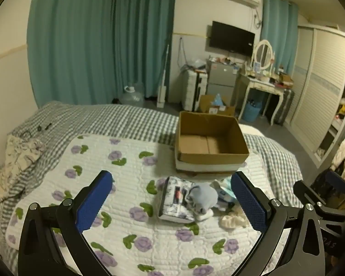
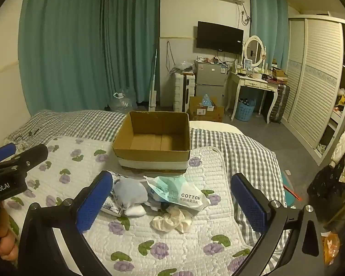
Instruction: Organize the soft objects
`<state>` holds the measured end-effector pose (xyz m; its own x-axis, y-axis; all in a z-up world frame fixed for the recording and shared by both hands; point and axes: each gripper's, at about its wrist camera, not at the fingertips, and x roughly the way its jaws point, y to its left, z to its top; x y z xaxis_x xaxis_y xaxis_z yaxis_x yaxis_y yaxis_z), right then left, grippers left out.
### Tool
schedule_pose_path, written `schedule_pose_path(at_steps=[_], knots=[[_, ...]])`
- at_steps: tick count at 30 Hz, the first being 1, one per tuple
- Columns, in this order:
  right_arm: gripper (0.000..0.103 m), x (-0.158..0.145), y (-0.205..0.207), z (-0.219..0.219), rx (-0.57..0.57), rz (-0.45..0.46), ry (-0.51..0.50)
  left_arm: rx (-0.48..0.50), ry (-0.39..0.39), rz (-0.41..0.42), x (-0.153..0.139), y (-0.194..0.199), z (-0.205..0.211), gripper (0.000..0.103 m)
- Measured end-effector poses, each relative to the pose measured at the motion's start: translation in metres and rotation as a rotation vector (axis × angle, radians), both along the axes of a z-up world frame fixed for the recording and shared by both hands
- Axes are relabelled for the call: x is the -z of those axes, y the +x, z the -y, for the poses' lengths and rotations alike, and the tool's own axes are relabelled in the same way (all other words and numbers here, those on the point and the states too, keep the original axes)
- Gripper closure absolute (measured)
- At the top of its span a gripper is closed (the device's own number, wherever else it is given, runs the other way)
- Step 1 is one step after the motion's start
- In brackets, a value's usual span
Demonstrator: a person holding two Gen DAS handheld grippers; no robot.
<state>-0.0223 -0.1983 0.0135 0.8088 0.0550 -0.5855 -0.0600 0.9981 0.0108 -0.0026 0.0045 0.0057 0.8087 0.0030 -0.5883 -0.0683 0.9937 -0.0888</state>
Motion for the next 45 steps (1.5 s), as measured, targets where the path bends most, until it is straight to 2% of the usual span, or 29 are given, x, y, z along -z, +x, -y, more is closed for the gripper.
schedule_pose_path(at_steps=[5, 9, 18, 45], knots=[[0.0, -0.005, -0.008, -0.009, -0.015, 0.026, -0.024, 0.003, 0.009, 0.004, 0.001, 0.001, 0.0, 0.0], [0.0, -0.009, -0.01, -0.009, -0.011, 0.046, -0.01, 0.014, -0.015, 0.0, 0.003, 0.0, -0.004, 0.0], [0.0, -0.014, -0.011, -0.009, -0.013, 0.057, -0.001, 0.013, 0.031, -0.002, 0.004, 0.0, 0.002, 0.0], [0.0, -0.02, -0.015, 0.004, 0.024, 0.08, 0.018, 0.023, 0.036, 0.012, 0.001, 0.0, -0.002, 0.0]])
